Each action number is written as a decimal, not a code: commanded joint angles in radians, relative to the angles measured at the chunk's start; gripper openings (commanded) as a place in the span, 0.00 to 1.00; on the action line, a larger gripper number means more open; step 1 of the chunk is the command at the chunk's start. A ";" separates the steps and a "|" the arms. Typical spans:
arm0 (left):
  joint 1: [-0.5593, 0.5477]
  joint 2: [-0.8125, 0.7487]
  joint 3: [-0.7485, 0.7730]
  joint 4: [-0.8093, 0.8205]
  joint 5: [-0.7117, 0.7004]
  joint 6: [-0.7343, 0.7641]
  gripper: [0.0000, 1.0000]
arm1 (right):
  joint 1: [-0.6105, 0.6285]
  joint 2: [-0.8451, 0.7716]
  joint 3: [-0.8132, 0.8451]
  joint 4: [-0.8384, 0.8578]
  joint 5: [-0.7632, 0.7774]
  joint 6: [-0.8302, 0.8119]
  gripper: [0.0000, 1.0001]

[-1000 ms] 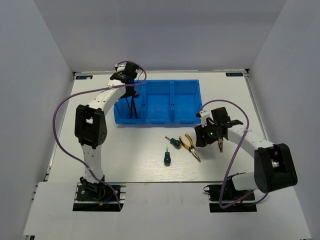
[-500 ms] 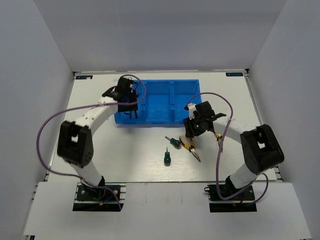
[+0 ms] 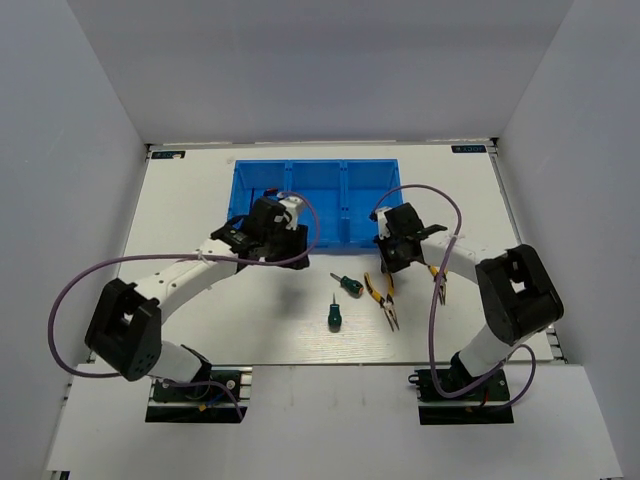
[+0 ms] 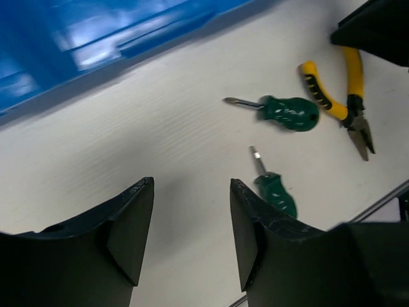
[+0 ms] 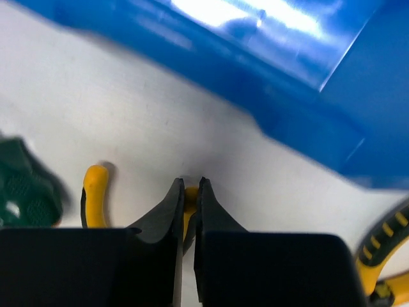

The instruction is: Sort the tools into containers

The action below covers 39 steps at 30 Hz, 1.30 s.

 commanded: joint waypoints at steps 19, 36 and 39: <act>-0.165 -0.052 -0.058 0.173 -0.091 -0.210 0.61 | -0.006 -0.029 0.634 -0.254 -0.143 -0.052 0.00; -0.214 -0.054 -0.033 0.133 -0.116 -0.244 0.64 | -0.136 0.310 0.926 -0.174 0.022 -0.182 0.52; -0.226 0.009 0.012 0.133 -0.116 -0.244 0.64 | -0.164 0.257 0.902 -0.213 0.017 -0.153 0.52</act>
